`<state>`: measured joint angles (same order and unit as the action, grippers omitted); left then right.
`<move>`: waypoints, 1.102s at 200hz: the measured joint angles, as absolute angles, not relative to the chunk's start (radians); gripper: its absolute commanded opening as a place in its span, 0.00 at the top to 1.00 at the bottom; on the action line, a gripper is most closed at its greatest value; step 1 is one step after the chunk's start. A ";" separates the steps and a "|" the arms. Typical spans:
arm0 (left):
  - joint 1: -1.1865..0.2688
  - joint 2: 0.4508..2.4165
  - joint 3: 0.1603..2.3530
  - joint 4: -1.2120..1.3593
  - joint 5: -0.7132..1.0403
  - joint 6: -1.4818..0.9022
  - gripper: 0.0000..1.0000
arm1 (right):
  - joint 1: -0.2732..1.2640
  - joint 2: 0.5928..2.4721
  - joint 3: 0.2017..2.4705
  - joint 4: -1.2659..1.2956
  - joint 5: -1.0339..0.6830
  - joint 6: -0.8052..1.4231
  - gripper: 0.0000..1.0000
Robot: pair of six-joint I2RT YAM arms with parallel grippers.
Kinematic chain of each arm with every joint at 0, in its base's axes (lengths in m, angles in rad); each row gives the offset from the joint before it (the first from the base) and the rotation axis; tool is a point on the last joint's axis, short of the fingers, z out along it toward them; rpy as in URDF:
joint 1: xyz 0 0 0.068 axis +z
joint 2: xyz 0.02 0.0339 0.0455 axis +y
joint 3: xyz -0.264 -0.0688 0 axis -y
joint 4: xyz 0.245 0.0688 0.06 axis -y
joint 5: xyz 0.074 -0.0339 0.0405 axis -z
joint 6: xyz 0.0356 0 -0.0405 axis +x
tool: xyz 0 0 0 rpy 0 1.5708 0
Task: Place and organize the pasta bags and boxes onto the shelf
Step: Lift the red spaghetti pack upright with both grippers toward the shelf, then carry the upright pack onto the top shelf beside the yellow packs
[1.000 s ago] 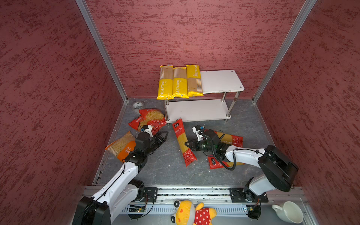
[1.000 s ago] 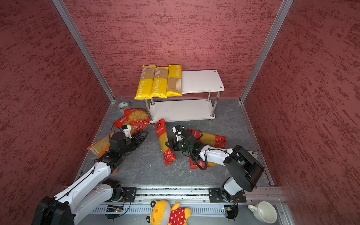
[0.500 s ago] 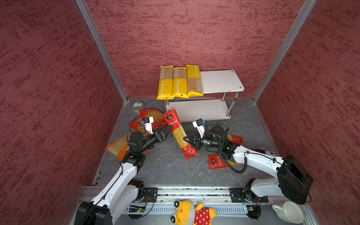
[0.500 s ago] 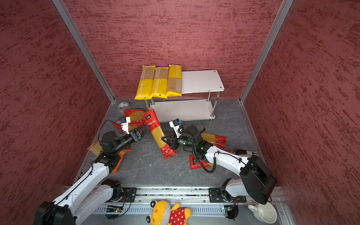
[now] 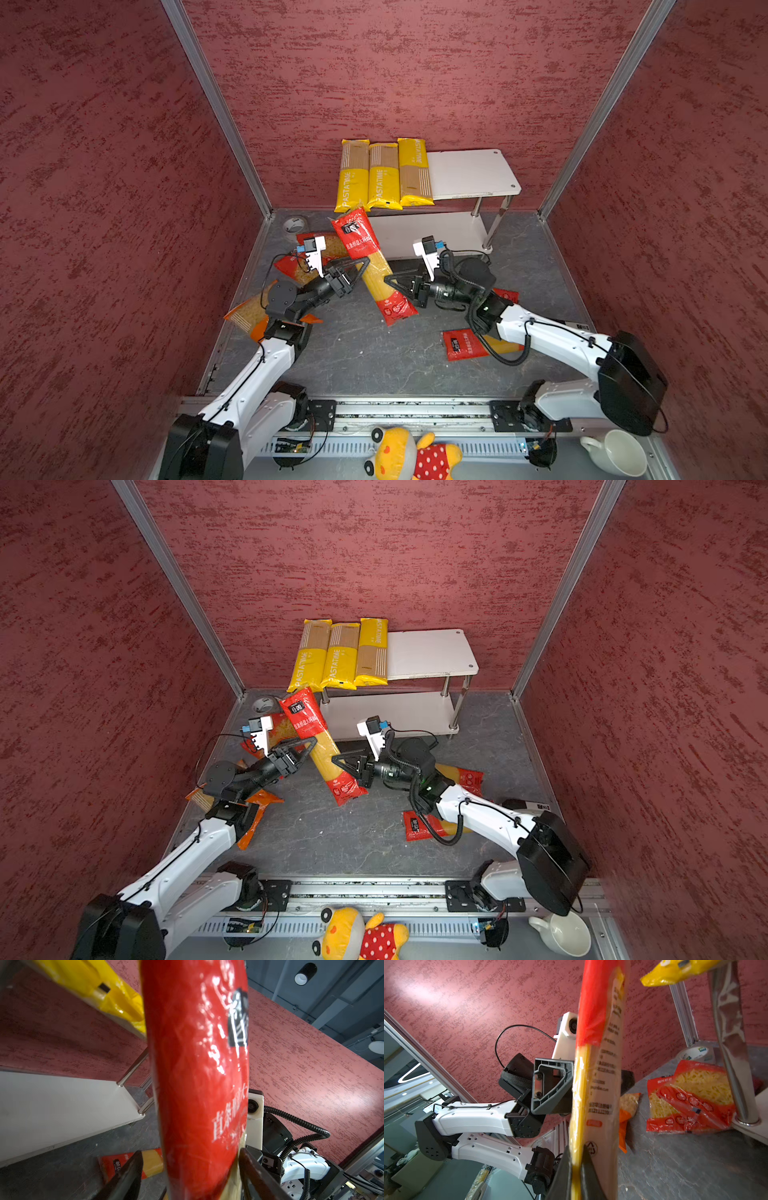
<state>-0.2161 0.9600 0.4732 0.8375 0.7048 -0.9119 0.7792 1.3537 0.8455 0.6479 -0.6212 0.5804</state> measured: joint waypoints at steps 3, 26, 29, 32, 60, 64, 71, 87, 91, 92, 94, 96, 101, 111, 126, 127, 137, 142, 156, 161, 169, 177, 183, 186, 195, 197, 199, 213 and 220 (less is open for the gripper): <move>-0.216 0.965 0.477 0.847 0.707 -0.915 0.32 | 0.779 1.354 0.846 0.654 -0.621 0.582 1.00; -0.223 1.016 0.527 0.918 0.727 -0.946 0.42 | 0.779 1.354 0.846 0.685 -0.622 0.603 1.00; -0.225 1.024 0.535 0.925 0.728 -0.953 0.44 | 0.779 1.354 0.846 0.690 -0.623 0.607 1.00; -0.226 1.029 0.543 0.930 0.732 -0.950 0.46 | 0.779 1.354 0.846 0.693 -0.623 0.611 1.00; -0.247 1.079 0.622 0.967 0.754 -0.965 0.72 | 0.777 1.360 0.846 0.756 -0.617 0.646 1.00; -0.249 1.083 0.631 0.968 0.757 -0.963 0.76 | 0.776 1.360 0.846 0.763 -0.613 0.651 0.99; -0.253 1.092 0.650 0.973 0.763 -0.962 0.80 | 0.773 1.361 0.845 0.778 -0.606 0.657 0.94; -0.256 1.111 0.685 0.975 0.770 -0.959 0.84 | 0.769 1.361 0.843 0.811 -0.570 0.676 0.82; -0.256 1.116 0.692 0.977 0.770 -0.957 0.85 | 0.768 1.361 0.842 0.818 -0.563 0.677 0.78; -0.256 1.117 0.694 0.977 0.770 -0.957 0.85 | 0.768 1.361 0.841 0.821 -0.559 0.680 0.77; -0.255 1.120 0.699 0.976 0.770 -0.956 0.85 | 0.767 1.361 0.839 0.826 -0.551 0.681 0.75; -0.255 1.122 0.702 0.976 0.770 -0.956 0.86 | 0.766 1.361 0.838 0.832 -0.546 0.688 0.72; -0.256 1.128 0.710 0.976 0.770 -0.954 0.86 | 0.765 1.361 0.833 0.846 -0.533 0.692 0.67; -0.259 1.141 0.727 0.968 0.777 -0.949 0.89 | 0.764 1.359 0.823 0.873 -0.509 0.700 0.60; -0.268 1.161 0.748 0.945 0.781 -0.943 0.90 | 0.765 1.352 0.795 0.906 -0.476 0.700 0.50; -0.269 1.163 0.749 0.943 0.781 -0.942 0.90 | 0.765 1.351 0.792 0.908 -0.471 0.701 0.50; -0.274 1.174 0.755 0.930 0.780 -0.939 0.90 | 0.765 1.342 0.767 0.925 -0.450 0.700 0.46; -0.276 1.177 0.758 0.921 0.779 -0.937 0.90 | 0.765 1.337 0.754 0.931 -0.440 0.700 0.44; -0.281 1.184 0.770 0.891 0.776 -0.928 0.90 | 0.767 1.325 0.710 0.947 -0.415 0.700 0.40; -0.281 1.187 0.778 0.883 0.775 -0.924 0.90 | 0.768 1.321 0.692 0.952 -0.408 0.698 0.39; -0.281 1.192 0.796 0.870 0.766 -0.916 0.90 | 0.769 1.319 0.666 0.958 -0.397 0.699 0.39; -0.281 1.195 0.818 0.857 0.753 -0.906 0.90 | 0.770 1.318 0.636 0.964 -0.387 0.701 0.38; -0.281 1.199 0.836 0.851 0.746 -0.900 0.90 | 0.771 1.319 0.615 0.968 -0.381 0.701 0.37; -0.281 1.200 0.846 0.849 0.742 -0.899 0.90 | 0.771 1.319 0.605 0.968 -0.378 0.702 0.37; -0.281 1.210 0.879 0.847 0.728 -0.891 0.90 | 0.771 1.319 0.577 0.971 -0.371 0.705 0.36; -0.281 1.212 0.886 0.846 0.726 -0.889 0.90 | 0.771 1.319 0.572 0.972 -0.370 0.706 0.36; -0.281 1.214 0.893 0.846 0.723 -0.888 0.90 | 0.771 1.319 0.566 0.973 -0.369 0.706 0.36; -0.281 1.228 0.931 0.854 0.701 -0.883 0.90 | 0.771 1.319 0.540 0.988 -0.355 0.714 0.35; -0.283 1.235 0.942 0.861 0.688 -0.884 0.90 | 0.771 1.319 0.530 0.999 -0.347 0.720 0.35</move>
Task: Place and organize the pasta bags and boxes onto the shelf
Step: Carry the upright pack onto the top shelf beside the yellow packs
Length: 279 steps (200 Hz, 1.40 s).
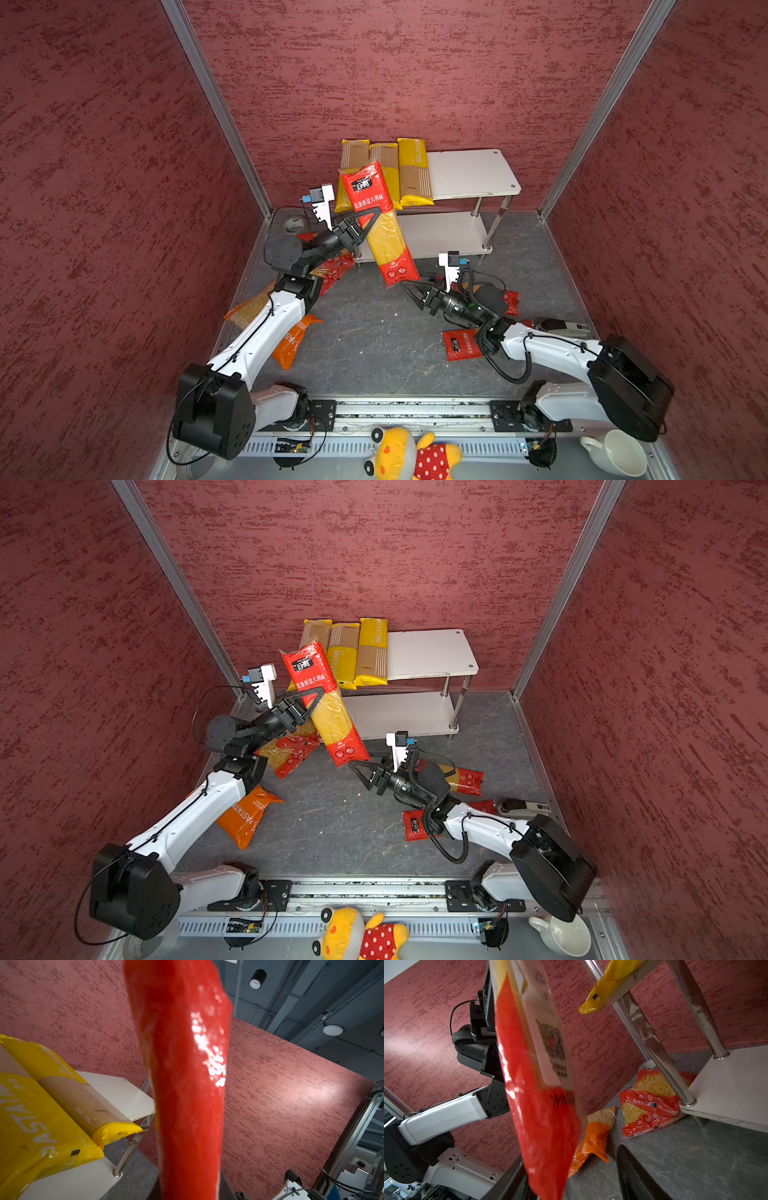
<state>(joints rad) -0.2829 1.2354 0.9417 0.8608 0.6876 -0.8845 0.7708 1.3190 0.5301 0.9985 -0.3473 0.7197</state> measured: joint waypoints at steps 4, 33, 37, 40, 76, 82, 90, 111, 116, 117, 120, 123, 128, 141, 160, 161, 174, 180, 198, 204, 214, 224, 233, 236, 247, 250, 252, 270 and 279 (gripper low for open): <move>-0.284 1.240 0.947 0.867 0.680 -0.886 0.90 | 0.771 1.319 0.523 1.007 -0.343 0.725 0.35; -0.306 1.282 0.975 0.895 0.641 -0.896 0.90 | 0.771 1.329 0.518 1.052 -0.331 0.749 0.35; -0.310 1.286 0.975 0.897 0.638 -0.897 0.90 | 0.771 1.331 0.522 1.056 -0.332 0.752 0.35; -0.313 1.290 0.975 0.898 0.635 -0.899 0.90 | 0.771 1.332 0.525 1.060 -0.332 0.752 0.34; -0.332 1.317 0.975 0.897 0.617 -0.911 0.89 | 0.771 1.349 0.542 1.182 -0.331 0.780 0.33; -0.333 1.317 0.975 0.899 0.613 -0.913 0.89 | 0.771 1.358 0.542 1.203 -0.329 0.785 0.33; -0.335 1.316 0.975 0.905 0.607 -0.916 0.89 | 0.771 1.377 0.544 1.233 -0.324 0.794 0.33; -0.345 1.316 0.975 0.912 0.598 -0.923 0.88 | 0.771 1.439 0.566 1.303 -0.299 0.823 0.34; -0.349 1.316 0.975 0.913 0.598 -0.925 0.88 | 0.771 1.456 0.573 1.323 -0.293 0.829 0.34; -0.350 1.316 0.975 0.913 0.598 -0.926 0.88 | 0.771 1.458 0.574 1.326 -0.292 0.830 0.34; -0.353 1.316 0.975 0.914 0.598 -0.927 0.88 | 0.771 1.469 0.580 1.337 -0.289 0.832 0.34; -0.355 1.316 0.975 0.915 0.598 -0.928 0.88 | 0.771 1.478 0.585 1.345 -0.286 0.836 0.34; -0.359 1.316 0.975 0.917 0.599 -0.928 0.88 | 0.771 1.492 0.594 1.357 -0.282 0.841 0.34; -0.363 1.316 0.975 0.922 0.597 -0.928 0.88 | 0.770 1.518 0.606 1.379 -0.271 0.850 0.36; -0.361 1.315 0.975 0.922 0.595 -0.928 0.87 | 0.767 1.526 0.609 1.403 -0.248 0.862 0.41; -0.361 1.315 0.975 0.922 0.595 -0.928 0.87 | 0.767 1.526 0.609 1.404 -0.245 0.862 0.41; -0.360 1.314 0.975 0.919 0.594 -0.927 0.86 | 0.762 1.526 0.609 1.423 -0.233 0.871 0.48; -0.360 1.314 0.975 0.919 0.594 -0.926 0.86 | 0.760 1.526 0.609 1.430 -0.230 0.874 0.51; -0.360 1.314 0.975 0.916 0.590 -0.925 0.83 | 0.755 1.526 0.609 1.443 -0.220 0.879 0.63; -0.360 1.314 0.974 0.915 0.587 -0.925 0.81 | 0.755 1.526 0.609 1.446 -0.218 0.884 0.68; -0.360 1.314 0.974 0.912 0.581 -0.925 0.76 | 0.755 1.526 0.609 1.451 -0.218 0.888 0.73; -0.360 1.315 0.974 0.909 0.575 -0.928 0.68 | 0.756 1.524 0.609 1.456 -0.218 0.886 0.77; -0.360 1.315 0.974 0.907 0.568 -0.937 0.62 | 0.756 1.524 0.609 1.462 -0.218 0.887 0.82; -0.359 1.315 0.974 0.904 0.566 -0.937 0.60 | 0.756 1.524 0.609 1.464 -0.218 0.886 0.83; -0.358 1.315 0.974 0.901 0.561 -0.946 0.55 | 0.756 1.524 0.609 1.469 -0.219 0.888 0.87; -0.359 1.315 0.974 0.897 0.558 -0.949 0.54 | 0.756 1.524 0.609 1.469 -0.219 0.888 0.87; -0.359 1.315 0.974 0.897 0.558 -0.949 0.53 | 0.756 1.524 0.609 1.469 -0.219 0.888 0.88; -0.360 1.315 0.974 0.895 0.555 -0.956 0.46 | 0.754 1.524 0.609 1.463 -0.218 0.888 0.91; -0.360 1.315 0.974 0.895 0.555 -0.953 0.44 | 0.751 1.525 0.611 1.460 -0.220 0.888 0.92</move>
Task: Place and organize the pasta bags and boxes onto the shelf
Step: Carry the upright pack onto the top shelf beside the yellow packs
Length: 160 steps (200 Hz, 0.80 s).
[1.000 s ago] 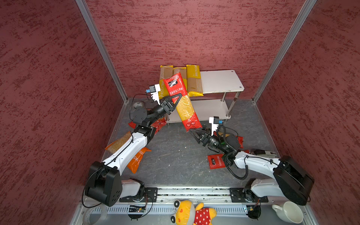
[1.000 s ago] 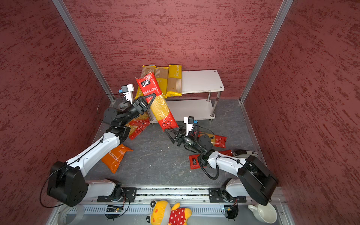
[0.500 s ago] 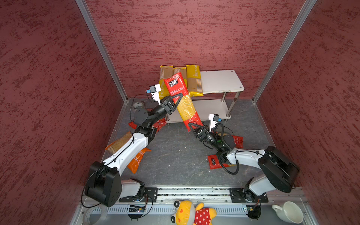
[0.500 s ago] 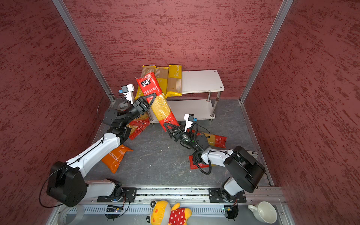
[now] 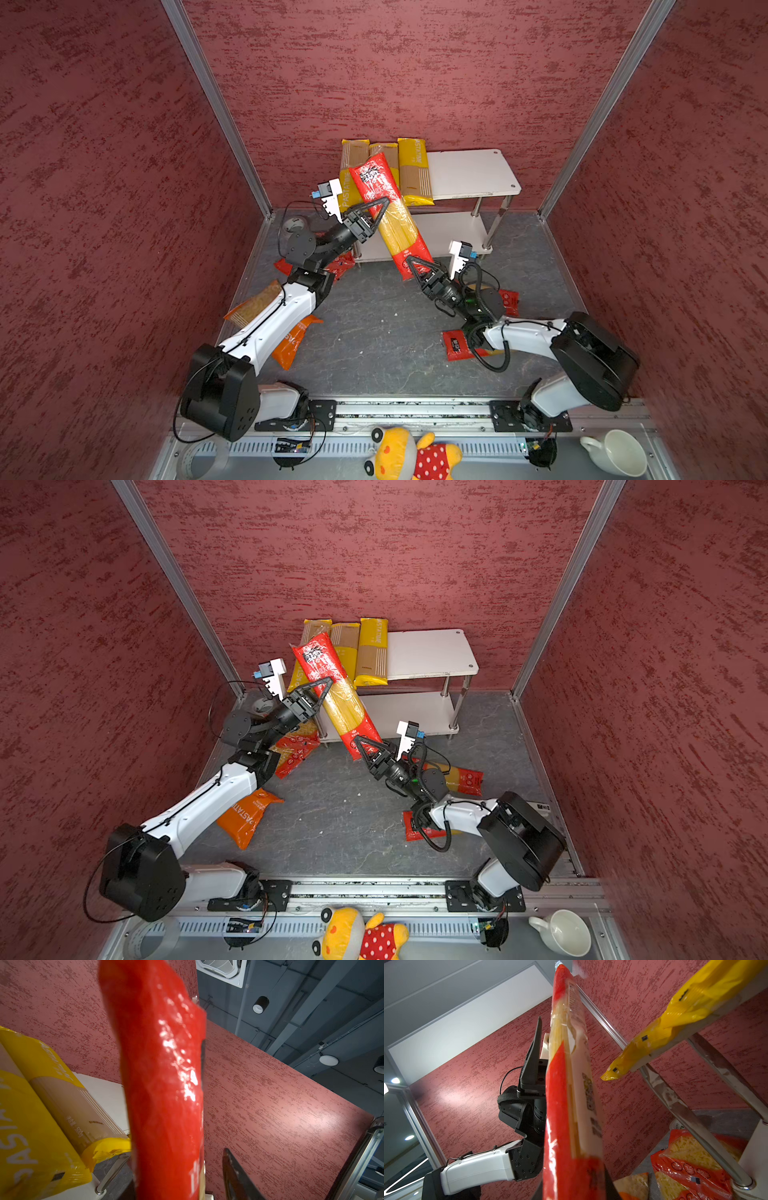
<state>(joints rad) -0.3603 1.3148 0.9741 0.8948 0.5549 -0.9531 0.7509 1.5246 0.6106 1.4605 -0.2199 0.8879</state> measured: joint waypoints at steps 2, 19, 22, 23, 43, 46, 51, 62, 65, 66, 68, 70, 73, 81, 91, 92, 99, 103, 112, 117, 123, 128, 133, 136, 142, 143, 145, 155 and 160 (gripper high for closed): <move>-0.360 1.315 0.974 0.895 0.554 -0.955 0.43 | 0.750 1.525 0.611 1.459 -0.221 0.888 0.92; -0.362 1.314 0.974 0.887 0.545 -0.944 0.40 | 0.734 1.525 0.624 1.443 -0.238 0.888 0.94; -0.363 1.313 0.974 0.885 0.542 -0.944 0.39 | 0.730 1.525 0.627 1.438 -0.243 0.888 0.94; -0.363 1.313 0.974 0.884 0.541 -0.943 0.39 | 0.728 1.525 0.630 1.436 -0.245 0.888 0.94; -0.375 1.301 0.965 0.865 0.511 -0.913 0.35 | 0.694 1.526 0.663 1.398 -0.287 0.889 0.96; -0.379 1.298 0.961 0.861 0.506 -0.906 0.34 | 0.688 1.526 0.669 1.394 -0.292 0.890 0.96; -0.384 1.293 0.955 0.855 0.499 -0.899 0.33 | 0.680 1.526 0.679 1.387 -0.303 0.891 0.96; -0.398 1.281 0.942 0.842 0.488 -0.878 0.31 | 0.659 1.527 0.710 1.367 -0.323 0.895 0.97; -0.402 1.278 0.939 0.838 0.486 -0.873 0.31 | 0.655 1.527 0.717 1.361 -0.327 0.897 0.97; -0.404 1.276 0.937 0.836 0.485 -0.870 0.30 | 0.654 1.527 0.719 1.359 -0.328 0.898 0.97; -0.406 1.274 0.935 0.834 0.484 -0.865 0.30 | 0.649 1.527 0.727 1.355 -0.331 0.898 0.97; -0.408 1.273 0.933 0.833 0.484 -0.863 0.29 | 0.646 1.528 0.732 1.350 -0.334 0.899 0.97; -0.412 1.269 0.930 0.829 0.482 -0.857 0.29 | 0.642 1.528 0.741 1.345 -0.337 0.901 0.97; -0.420 1.262 0.924 0.820 0.480 -0.847 0.28 | 0.630 1.528 0.766 1.326 -0.345 0.901 0.97; -0.427 1.254 0.916 0.808 0.481 -0.836 0.27 | 0.617 1.528 0.795 1.304 -0.349 0.902 0.98; -0.428 1.253 0.915 0.807 0.481 -0.836 0.27 | 0.617 1.528 0.797 1.303 -0.349 0.902 0.97; -0.434 1.246 0.910 0.799 0.483 -0.829 0.26 | 0.607 1.528 0.814 1.287 -0.349 0.902 0.97; -0.435 1.244 0.908 0.797 0.486 -0.826 0.26 | 0.602 1.528 0.824 1.280 -0.349 0.902 0.97; -0.441 1.235 0.901 0.790 0.495 -0.817 0.26 | 0.587 1.527 0.840 1.262 -0.344 0.901 0.97; -0.444 1.231 0.899 0.786 0.498 -0.814 0.26 | 0.578 1.526 0.846 1.250 -0.340 0.901 0.97; -0.448 1.227 0.896 0.782 0.503 -0.810 0.25 | 0.567 1.524 0.851 1.235 -0.332 0.901 0.97; -0.450 1.224 0.896 0.778 0.506 -0.806 0.26 | 0.557 1.522 0.854 1.223 -0.327 0.901 0.98; -0.453 1.222 0.896 0.777 0.511 -0.802 0.26 | 0.546 1.522 0.856 1.213 -0.321 0.900 0.98; -0.455 1.221 0.896 0.776 0.513 -0.800 0.26 | 0.541 1.522 0.857 1.207 -0.317 0.900 0.98; -0.455 1.219 0.896 0.774 0.516 -0.795 0.26 | 0.529 1.522 0.858 1.192 -0.309 0.899 0.98; -0.455 1.219 0.896 0.773 0.516 -0.795 0.26 | 0.528 1.522 0.858 1.191 -0.308 0.899 0.98; -0.455 1.218 0.896 0.772 0.517 -0.793 0.26 | 0.523 1.522 0.859 1.185 -0.305 0.899 0.98; -0.456 1.213 0.896 0.762 0.519 -0.786 0.25 | 0.503 1.518 0.859 1.158 -0.290 0.898 0.98; -0.456 1.211 0.895 0.757 0.520 -0.782 0.25 | 0.494 1.515 0.859 1.145 -0.282 0.899 0.98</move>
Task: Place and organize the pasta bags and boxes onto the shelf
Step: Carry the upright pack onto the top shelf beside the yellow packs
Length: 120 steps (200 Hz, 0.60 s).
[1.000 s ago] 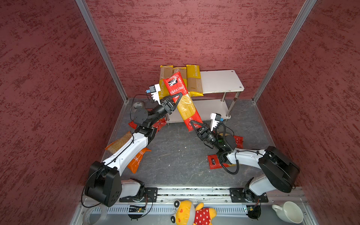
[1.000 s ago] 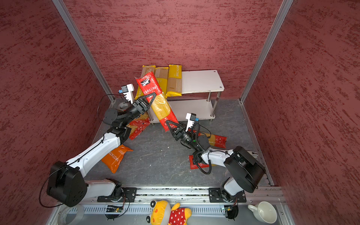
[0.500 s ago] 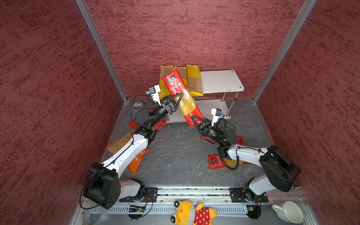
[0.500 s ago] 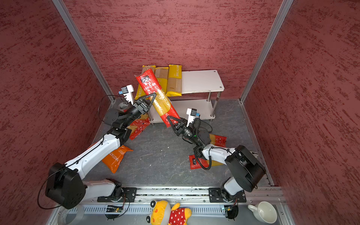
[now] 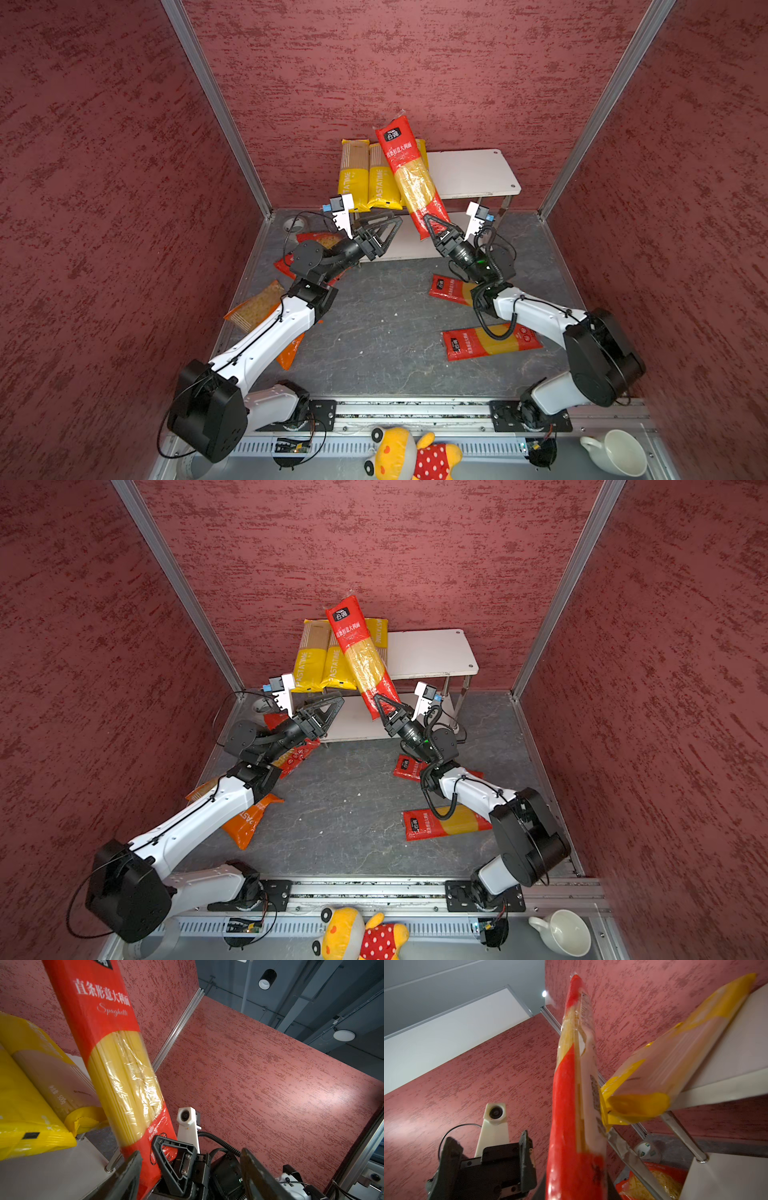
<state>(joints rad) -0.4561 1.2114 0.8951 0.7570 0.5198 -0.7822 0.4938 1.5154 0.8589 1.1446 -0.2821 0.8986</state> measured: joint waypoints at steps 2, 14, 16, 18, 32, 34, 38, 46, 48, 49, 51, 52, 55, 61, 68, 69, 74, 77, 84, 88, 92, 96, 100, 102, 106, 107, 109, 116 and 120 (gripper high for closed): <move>-0.456 1.211 0.895 0.756 0.519 -0.781 0.25 | 0.490 1.514 0.859 1.139 -0.279 0.899 0.98; -0.456 1.205 0.889 0.749 0.519 -0.770 0.25 | 0.469 1.503 0.859 1.107 -0.255 0.899 0.98; -0.456 1.204 0.888 0.748 0.519 -0.770 0.25 | 0.466 1.502 0.859 1.104 -0.252 0.899 0.98; -0.456 1.203 0.887 0.746 0.519 -0.768 0.25 | 0.464 1.500 0.859 1.101 -0.247 0.899 0.98; -0.458 1.195 0.875 0.733 0.520 -0.761 0.25 | 0.447 1.482 0.859 1.077 -0.213 0.898 0.98; -0.459 1.194 0.872 0.731 0.519 -0.760 0.25 | 0.446 1.480 0.859 1.074 -0.210 0.898 0.98; -0.459 1.192 0.868 0.730 0.519 -0.757 0.25 | 0.442 1.473 0.859 1.066 -0.200 0.898 0.98; -0.460 1.188 0.859 0.723 0.519 -0.752 0.25 | 0.437 1.458 0.859 1.051 -0.178 0.897 0.99; -0.460 1.187 0.857 0.722 0.519 -0.751 0.25 | 0.436 1.456 0.859 1.049 -0.175 0.897 0.99; -0.461 1.187 0.856 0.722 0.518 -0.751 0.25 | 0.435 1.454 0.859 1.046 -0.170 0.897 0.99; -0.461 1.186 0.854 0.721 0.519 -0.750 0.25 | 0.435 1.451 0.859 1.044 -0.168 0.897 0.99; -0.461 1.185 0.852 0.720 0.519 -0.750 0.25 | 0.434 1.448 0.859 1.042 -0.164 0.897 0.99; -0.461 1.184 0.849 0.718 0.518 -0.749 0.25 | 0.434 1.443 0.859 1.037 -0.156 0.897 0.99; -0.461 1.181 0.839 0.715 0.518 -0.749 0.25 | 0.432 1.433 0.859 1.025 -0.141 0.897 0.99; -0.461 1.177 0.827 0.713 0.517 -0.748 0.25 | 0.430 1.422 0.859 1.011 -0.122 0.897 0.99; -0.461 1.177 0.824 0.713 0.517 -0.748 0.25 | 0.430 1.420 0.859 1.010 -0.120 0.897 0.99; -0.461 1.173 0.815 0.712 0.517 -0.747 0.25 | 0.429 1.412 0.859 1.000 -0.108 0.897 0.99; -0.462 1.171 0.809 0.712 0.516 -0.747 0.25 | 0.429 1.409 0.859 0.995 -0.102 0.897 0.98; -0.463 1.167 0.794 0.710 0.515 -0.746 0.25 | 0.429 1.402 0.859 0.986 -0.086 0.898 0.98; -0.464 1.163 0.785 0.708 0.514 -0.746 0.25 | 0.428 1.399 0.859 0.982 -0.079 0.899 0.98; -0.464 1.161 0.776 0.706 0.514 -0.746 0.25 | 0.428 1.396 0.859 0.976 -0.070 0.900 0.98; -0.465 1.158 0.768 0.704 0.513 -0.746 0.25 | 0.428 1.394 0.859 0.969 -0.062 0.902 0.97; -0.466 1.156 0.761 0.702 0.512 -0.746 0.25 | 0.428 1.391 0.859 0.963 -0.055 0.902 0.97; -0.466 1.155 0.757 0.701 0.512 -0.746 0.25 | 0.428 1.389 0.859 0.957 -0.050 0.904 0.97; -0.467 1.152 0.749 0.700 0.510 -0.746 0.25 | 0.428 1.386 0.859 0.945 -0.038 0.906 0.97; -0.467 1.151 0.747 0.699 0.510 -0.746 0.25 | 0.428 1.385 0.859 0.943 -0.037 0.906 0.97; -0.467 1.150 0.744 0.698 0.509 -0.746 0.25 | 0.428 1.383 0.859 0.936 -0.031 0.907 0.97; -0.468 1.145 0.731 0.696 0.505 -0.746 0.25 | 0.428 1.377 0.859 0.909 -0.014 0.910 0.98; -0.468 1.141 0.723 0.694 0.503 -0.746 0.25 | 0.428 1.372 0.860 0.889 -0.004 0.915 0.98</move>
